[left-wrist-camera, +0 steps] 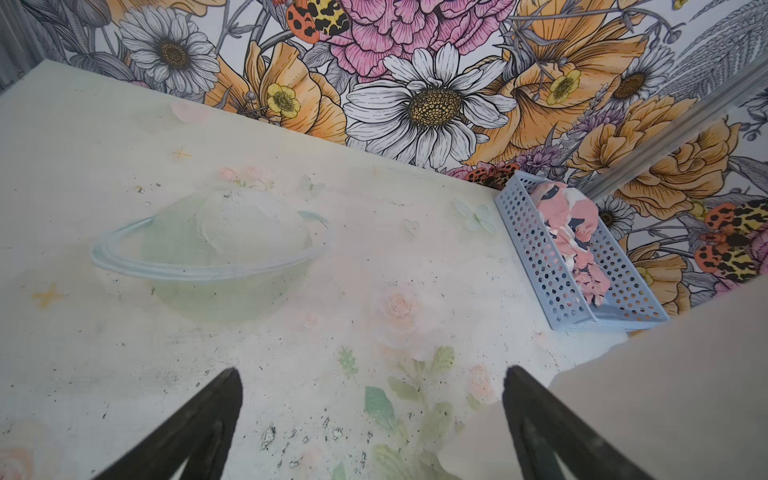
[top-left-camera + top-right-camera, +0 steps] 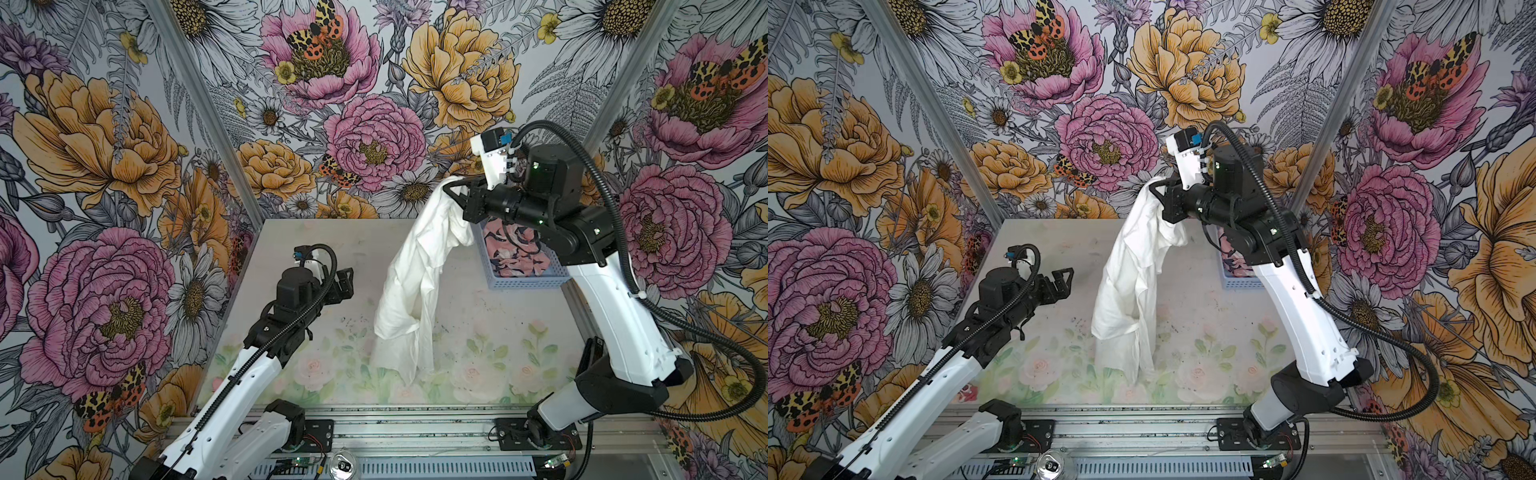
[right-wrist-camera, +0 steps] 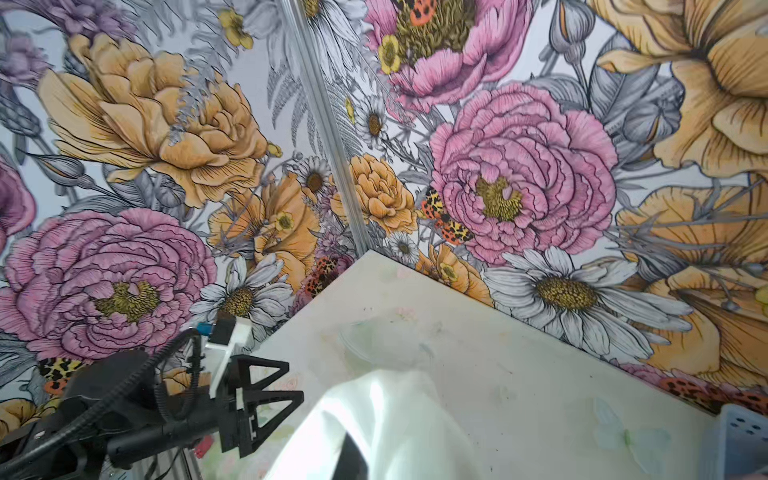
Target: Fold and stack the mixed laundry pile
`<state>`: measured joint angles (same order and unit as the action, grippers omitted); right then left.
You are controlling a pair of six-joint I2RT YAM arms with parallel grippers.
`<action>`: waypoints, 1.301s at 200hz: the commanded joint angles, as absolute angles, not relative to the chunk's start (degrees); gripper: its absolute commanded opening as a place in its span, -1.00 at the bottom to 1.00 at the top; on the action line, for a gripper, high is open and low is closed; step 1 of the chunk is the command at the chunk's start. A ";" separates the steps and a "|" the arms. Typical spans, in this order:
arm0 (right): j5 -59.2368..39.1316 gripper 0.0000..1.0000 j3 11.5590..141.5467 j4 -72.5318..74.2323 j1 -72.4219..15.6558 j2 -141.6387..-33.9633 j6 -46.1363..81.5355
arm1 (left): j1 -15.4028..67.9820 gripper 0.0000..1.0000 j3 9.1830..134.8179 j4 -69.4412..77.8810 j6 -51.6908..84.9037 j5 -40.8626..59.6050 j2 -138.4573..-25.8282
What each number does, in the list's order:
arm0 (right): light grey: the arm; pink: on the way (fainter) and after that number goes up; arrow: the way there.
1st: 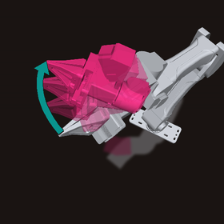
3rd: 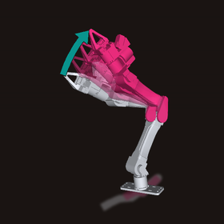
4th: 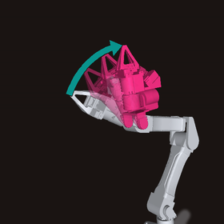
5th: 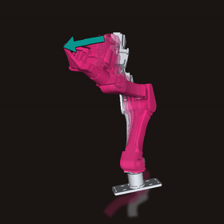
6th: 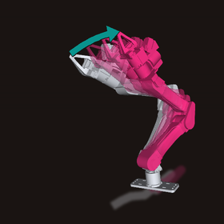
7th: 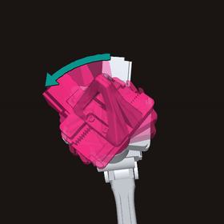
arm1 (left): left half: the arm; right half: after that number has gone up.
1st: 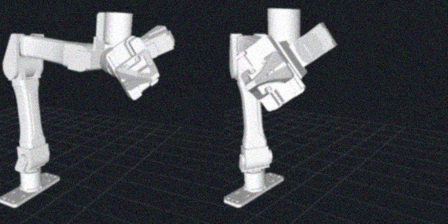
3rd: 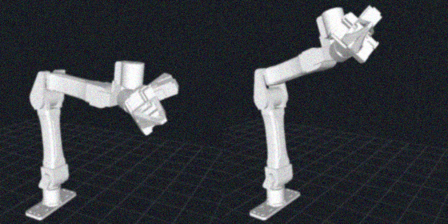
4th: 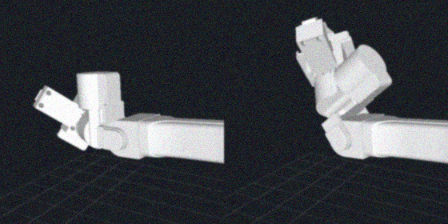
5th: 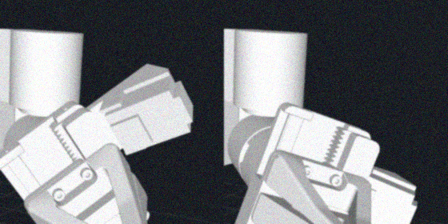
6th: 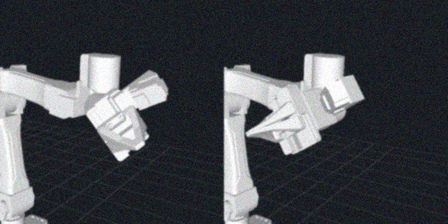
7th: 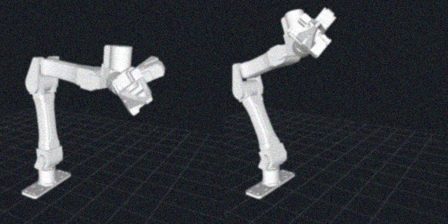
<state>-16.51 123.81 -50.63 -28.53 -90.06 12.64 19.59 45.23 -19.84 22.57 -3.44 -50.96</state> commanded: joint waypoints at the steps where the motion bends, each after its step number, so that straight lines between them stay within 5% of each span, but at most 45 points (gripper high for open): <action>1: -10.07 -1.00 118.59 -48.68 -25.72 -91.45 15.65 | 19.52 0.98 46.34 -21.62 22.32 -5.17 -50.36; 33: -5.93 -0.98 107.64 -46.54 -18.65 -94.76 21.35 | 22.86 0.98 45.40 -21.69 23.57 -4.35 -51.60; 56: -0.52 0.01 103.38 -46.93 -16.89 -97.19 21.09 | 27.96 0.98 44.42 -21.77 25.46 -2.79 -53.91; 77: 2.45 0.33 98.35 -46.93 -16.96 -94.43 21.74 | 35.90 0.98 43.12 -21.71 28.67 -1.83 -57.26; 111: 0.18 0.40 87.12 -46.32 -18.38 -87.42 23.36 | 48.84 0.86 40.56 -21.12 35.12 -3.47 -65.30; 166: -7.17 0.40 67.07 -38.25 -27.56 -80.95 28.83 | 54.43 0.22 34.05 -16.70 42.15 -3.68 -71.91; 236: -6.43 0.42 67.02 -30.83 -37.98 -91.82 34.20 | 55.29 0.16 31.47 -7.30 42.11 3.32 -82.70; 260: -5.98 0.42 68.85 -30.09 -39.91 -96.80 35.11 | 54.93 -0.35 30.91 -5.59 43.53 3.06 -85.07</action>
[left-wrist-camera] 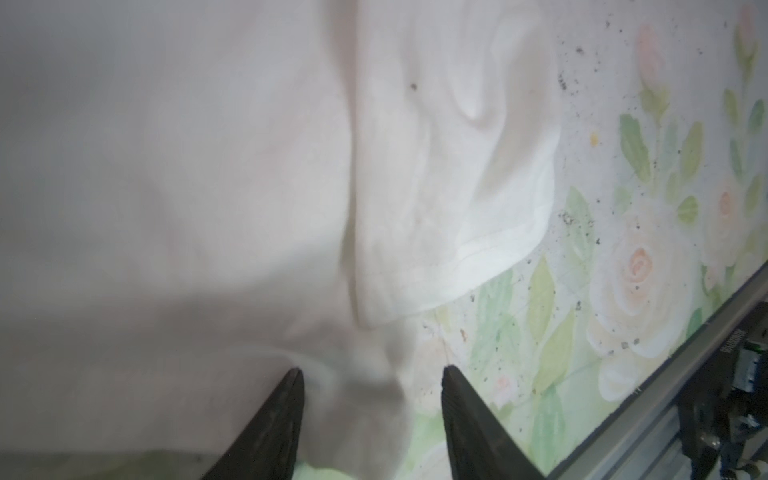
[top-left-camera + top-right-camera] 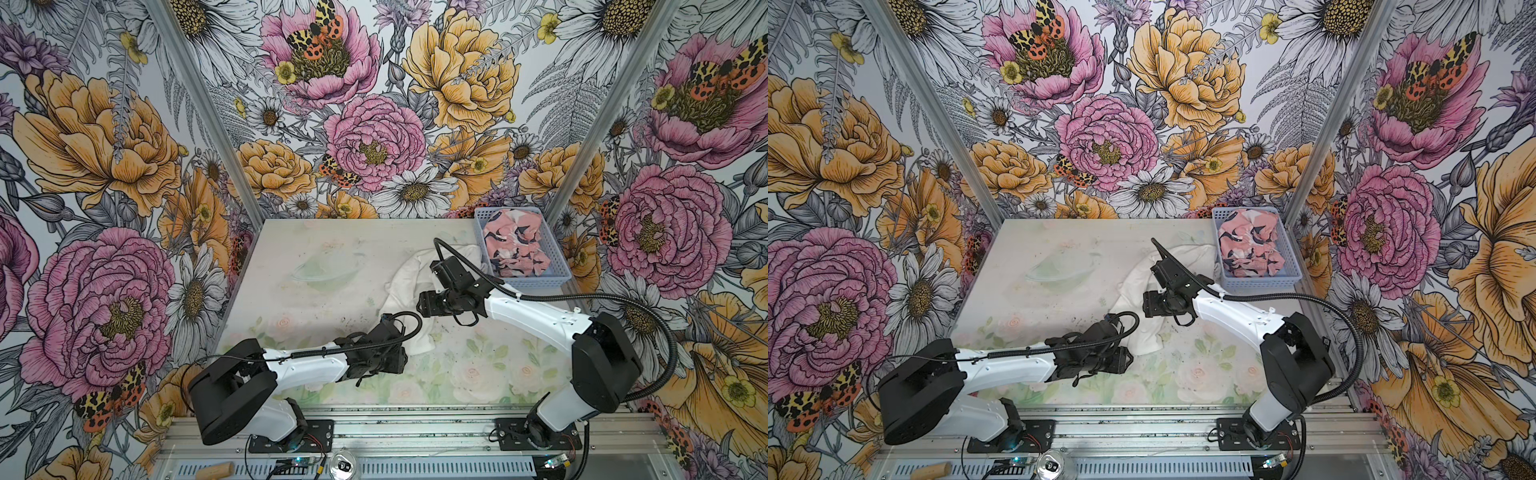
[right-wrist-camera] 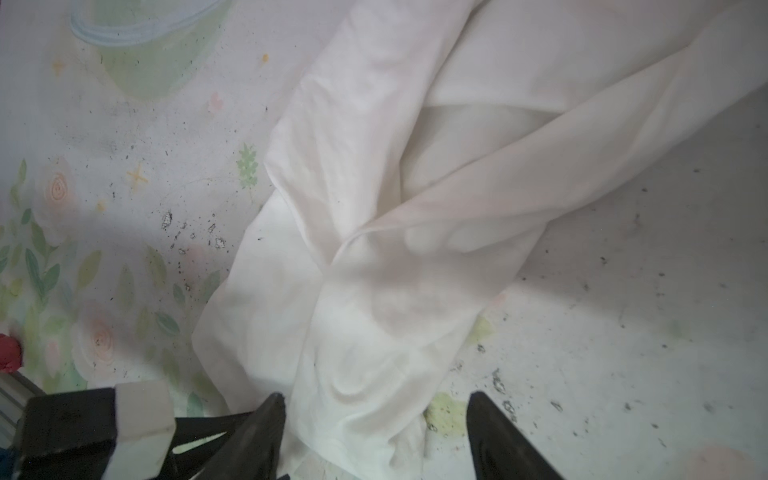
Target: Fold and stack the mixed laundry pile
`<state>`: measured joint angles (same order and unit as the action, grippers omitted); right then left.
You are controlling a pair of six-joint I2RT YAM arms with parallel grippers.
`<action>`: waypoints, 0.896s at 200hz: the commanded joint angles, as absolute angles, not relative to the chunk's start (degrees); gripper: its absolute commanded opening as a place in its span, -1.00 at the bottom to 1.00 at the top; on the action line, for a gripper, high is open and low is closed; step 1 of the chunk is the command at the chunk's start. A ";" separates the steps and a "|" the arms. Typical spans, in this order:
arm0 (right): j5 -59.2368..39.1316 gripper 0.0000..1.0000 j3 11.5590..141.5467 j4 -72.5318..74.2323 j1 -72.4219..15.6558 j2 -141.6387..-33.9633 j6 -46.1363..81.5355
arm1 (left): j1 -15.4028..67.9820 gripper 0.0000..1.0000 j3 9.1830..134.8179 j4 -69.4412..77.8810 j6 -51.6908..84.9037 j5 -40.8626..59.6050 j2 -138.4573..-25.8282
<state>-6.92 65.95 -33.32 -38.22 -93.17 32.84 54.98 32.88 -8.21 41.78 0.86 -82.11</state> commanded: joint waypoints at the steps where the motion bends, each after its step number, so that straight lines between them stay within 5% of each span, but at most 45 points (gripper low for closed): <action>1: -5.93 0.42 68.92 -30.03 -39.99 -97.01 35.18 | 54.93 -0.37 30.83 -5.52 43.56 3.07 -85.08; 42: -2.74 0.16 72.72 -28.95 -42.18 -104.70 35.77 | 54.67 -0.78 28.24 -7.00 44.61 1.44 -79.97; 70: 0.11 -0.32 73.83 -28.80 -42.09 -106.89 35.82 | 53.98 -0.95 26.27 -8.41 45.47 0.64 -75.66; 95: 0.77 -1.00 72.70 -28.77 -41.75 -105.38 35.85 | 52.84 -1.00 24.32 -9.66 46.23 -0.12 -71.40; 179: -1.93 -1.00 64.00 -28.68 -41.47 -92.35 36.02 | 44.56 -1.00 25.85 -24.54 43.07 -1.31 -50.25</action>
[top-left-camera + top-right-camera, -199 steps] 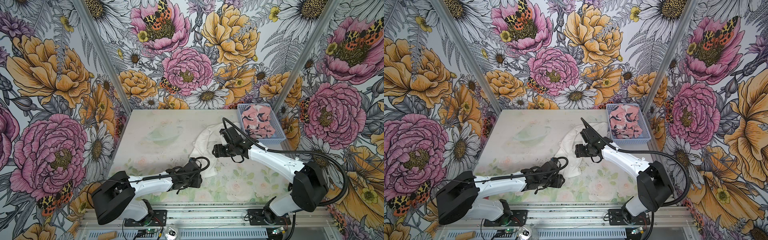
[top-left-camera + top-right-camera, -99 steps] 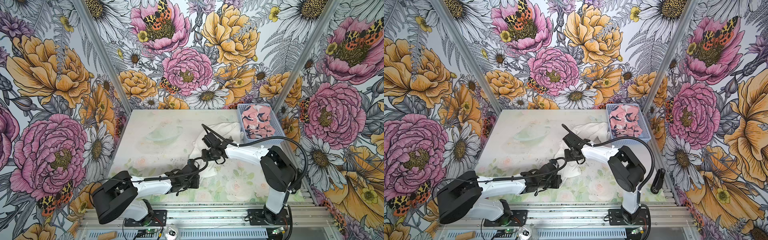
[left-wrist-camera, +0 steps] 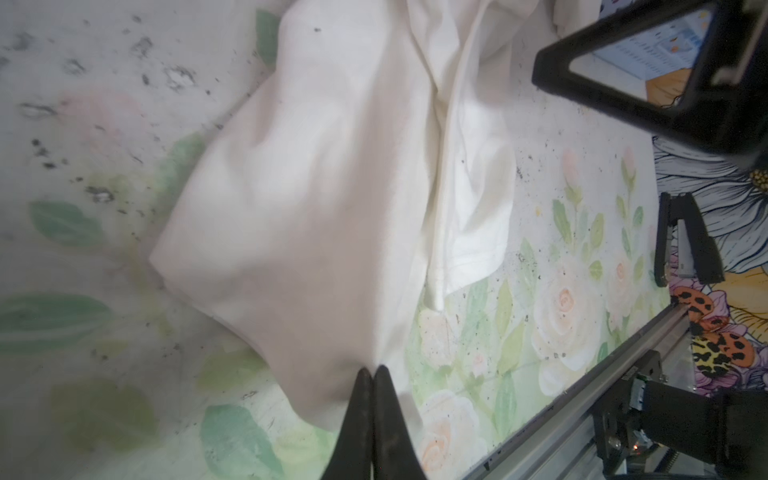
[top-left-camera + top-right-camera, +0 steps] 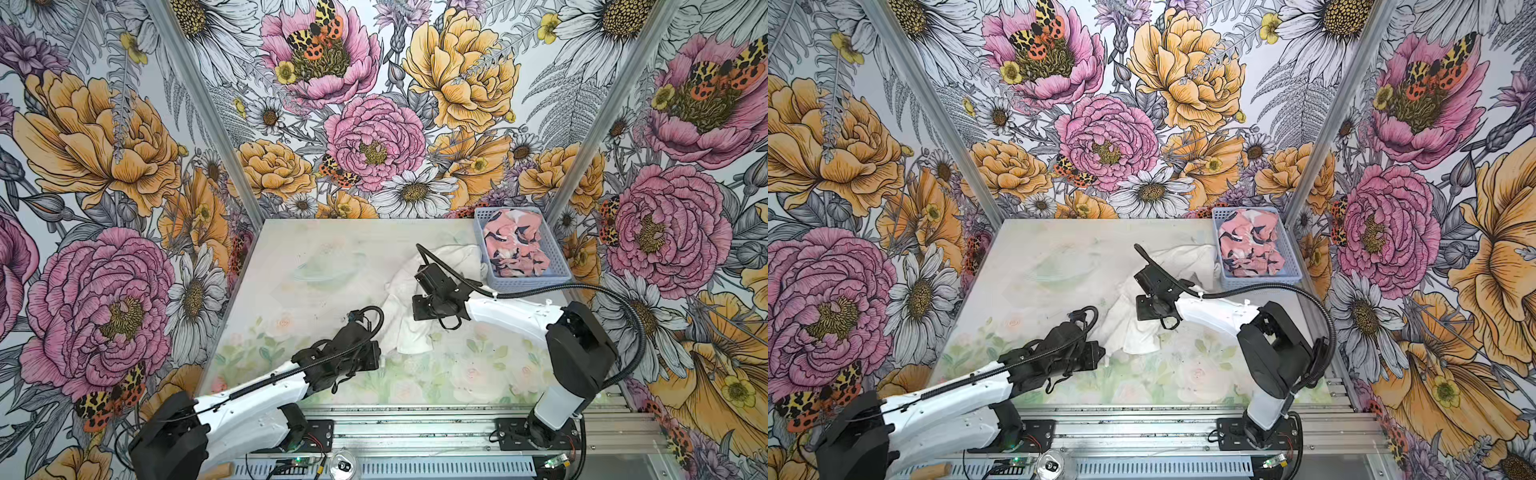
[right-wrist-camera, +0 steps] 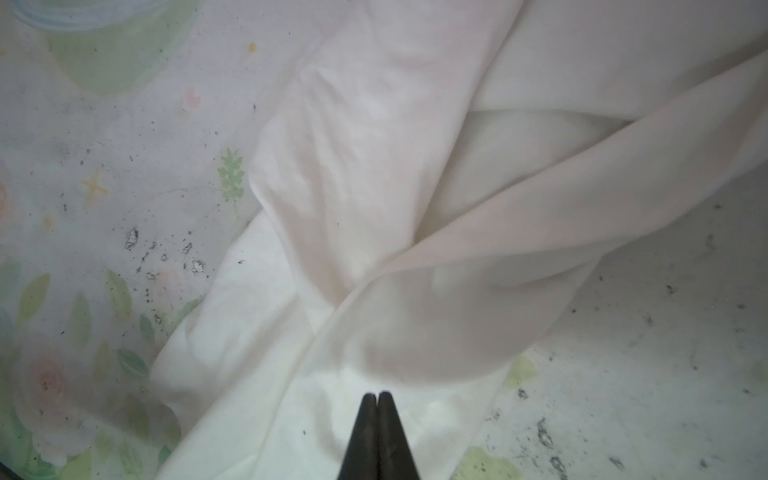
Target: Fold and stack the mixed laundry pile
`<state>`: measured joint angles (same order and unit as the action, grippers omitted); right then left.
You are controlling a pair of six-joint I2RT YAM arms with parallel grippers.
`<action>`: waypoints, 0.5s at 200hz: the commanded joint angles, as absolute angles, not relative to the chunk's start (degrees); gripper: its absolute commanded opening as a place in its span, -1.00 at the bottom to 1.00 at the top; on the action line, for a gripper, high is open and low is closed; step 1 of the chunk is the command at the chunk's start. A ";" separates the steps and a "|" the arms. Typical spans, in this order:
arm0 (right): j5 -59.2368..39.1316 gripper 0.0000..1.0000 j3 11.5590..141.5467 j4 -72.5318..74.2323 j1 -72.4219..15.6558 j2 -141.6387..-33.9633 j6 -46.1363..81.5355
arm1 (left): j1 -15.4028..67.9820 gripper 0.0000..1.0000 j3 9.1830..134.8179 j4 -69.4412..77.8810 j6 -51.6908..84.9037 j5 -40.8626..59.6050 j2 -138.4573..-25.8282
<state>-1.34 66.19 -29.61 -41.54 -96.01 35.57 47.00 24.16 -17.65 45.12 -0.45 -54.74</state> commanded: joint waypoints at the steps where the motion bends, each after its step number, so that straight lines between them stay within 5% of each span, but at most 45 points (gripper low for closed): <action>1: -1.89 -1.00 63.91 -28.71 -41.48 -92.19 36.07 | 44.39 -1.00 25.93 -24.62 43.02 -1.27 -50.04; 39: -5.13 -1.00 62.74 -24.64 -42.90 -93.29 36.82 | 40.07 -1.00 28.74 -28.49 41.37 -0.06 -44.67; 52: -6.48 -0.41 63.60 -22.98 -44.09 -95.72 37.06 | 38.31 -1.00 29.93 -28.82 40.46 0.66 -44.64; 68: -5.66 0.05 64.83 -22.65 -47.13 -98.08 37.28 | 36.12 -1.00 31.39 -29.31 39.27 1.26 -45.38; 100: 0.88 0.26 65.25 -24.04 -50.74 -102.04 39.48 | 31.29 -1.00 33.52 -29.54 37.54 1.05 -45.79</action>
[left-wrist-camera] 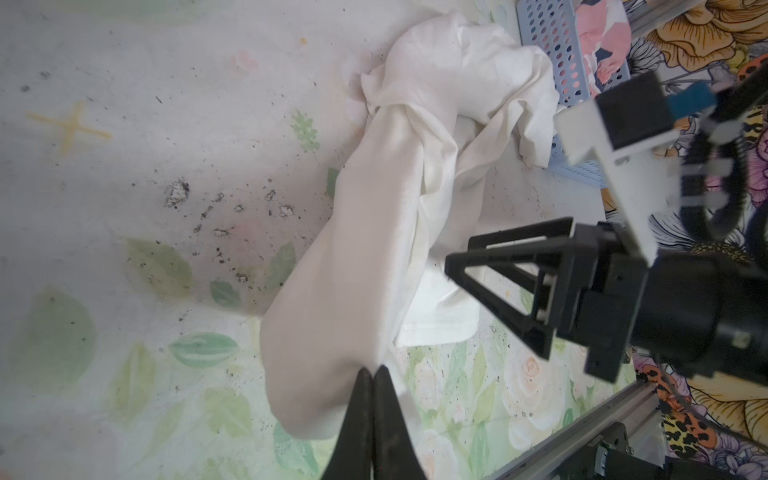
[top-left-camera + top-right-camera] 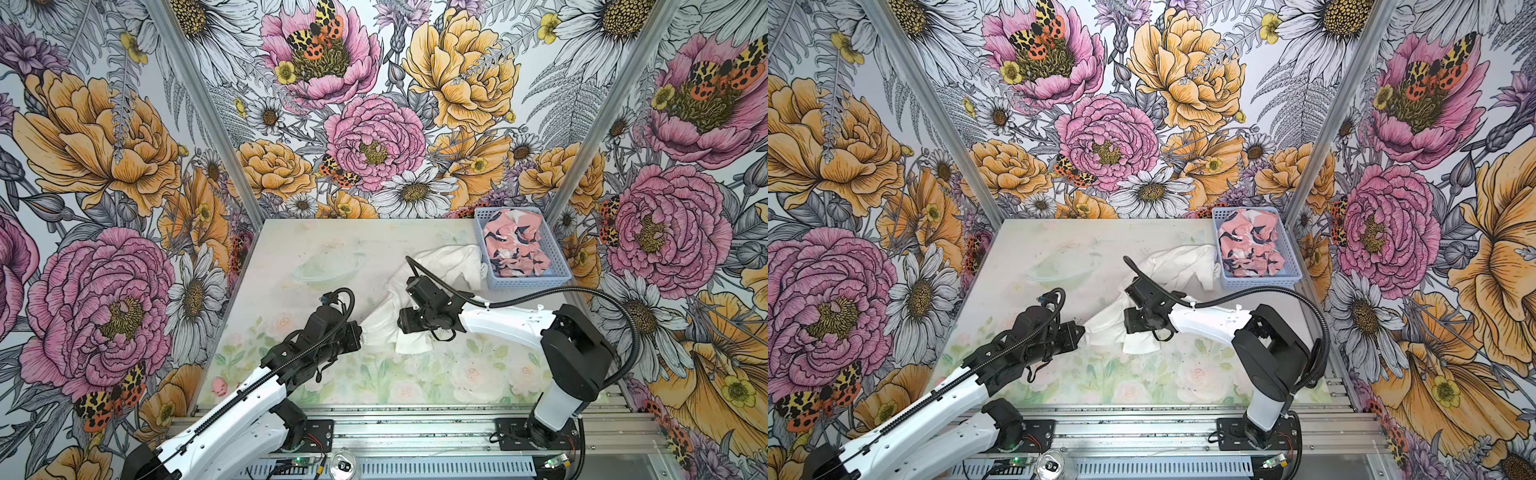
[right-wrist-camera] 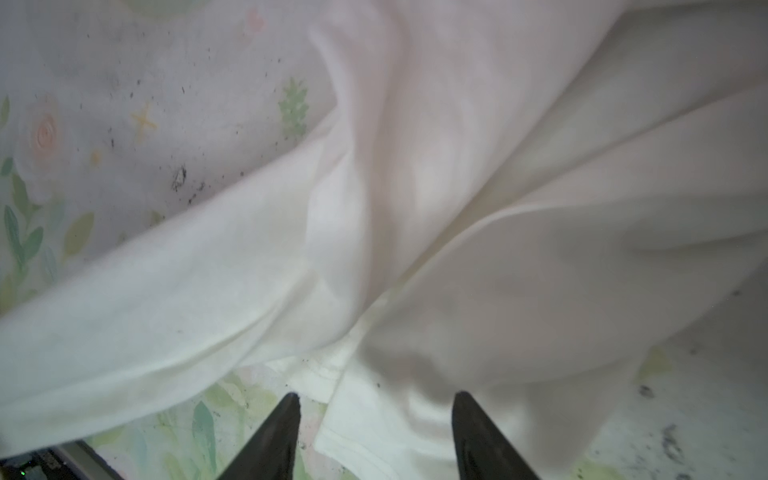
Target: Fold and stack the mixed laundry pile
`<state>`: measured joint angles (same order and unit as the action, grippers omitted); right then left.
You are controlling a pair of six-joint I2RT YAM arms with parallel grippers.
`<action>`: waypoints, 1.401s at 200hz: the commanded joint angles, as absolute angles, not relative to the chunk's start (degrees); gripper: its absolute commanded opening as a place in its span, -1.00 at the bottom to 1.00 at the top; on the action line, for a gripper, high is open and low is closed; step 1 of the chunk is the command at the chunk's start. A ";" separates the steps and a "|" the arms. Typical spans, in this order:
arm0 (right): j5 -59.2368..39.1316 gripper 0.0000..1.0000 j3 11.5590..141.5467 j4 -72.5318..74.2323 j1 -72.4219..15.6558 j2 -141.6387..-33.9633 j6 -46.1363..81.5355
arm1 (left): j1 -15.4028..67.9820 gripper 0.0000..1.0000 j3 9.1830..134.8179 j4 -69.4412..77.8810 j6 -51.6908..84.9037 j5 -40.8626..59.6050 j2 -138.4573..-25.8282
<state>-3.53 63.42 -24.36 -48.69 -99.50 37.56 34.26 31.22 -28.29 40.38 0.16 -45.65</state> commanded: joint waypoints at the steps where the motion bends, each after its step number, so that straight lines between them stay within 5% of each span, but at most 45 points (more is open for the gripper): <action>1: 1.01 0.26 65.27 -24.11 -50.77 -102.13 39.56 | 31.11 -1.00 33.54 -29.54 37.45 1.05 -45.79; 49: 5.70 0.22 72.00 -28.16 -50.92 -107.87 39.16 | 25.49 -1.00 35.39 -29.47 35.07 3.11 -46.05; 105: 6.28 -1.00 72.78 -29.18 -48.37 -108.65 39.64 | 22.53 -1.00 35.60 -28.80 33.95 4.51 -46.42; 162: 6.02 -1.00 72.75 -29.95 -47.81 -107.66 38.19 | 20.83 -1.00 35.85 -27.17 33.51 6.17 -46.41; 183: 5.66 -0.28 73.93 -30.86 -48.42 -108.76 38.40 | 20.82 -1.00 36.37 -27.12 33.66 6.63 -45.99; 213: 6.47 0.08 75.56 -32.62 -48.94 -110.68 38.93 | 20.81 -1.00 37.17 -27.16 33.93 7.25 -44.84; 257: 5.86 0.09 79.97 -36.17 -48.96 -114.89 38.67 | 20.87 -1.00 37.49 -27.50 34.01 8.22 -43.74; 280: 6.46 -0.32 80.91 -37.59 -48.91 -115.69 39.03 | 20.25 -1.00 37.51 -27.93 33.42 7.97 -43.33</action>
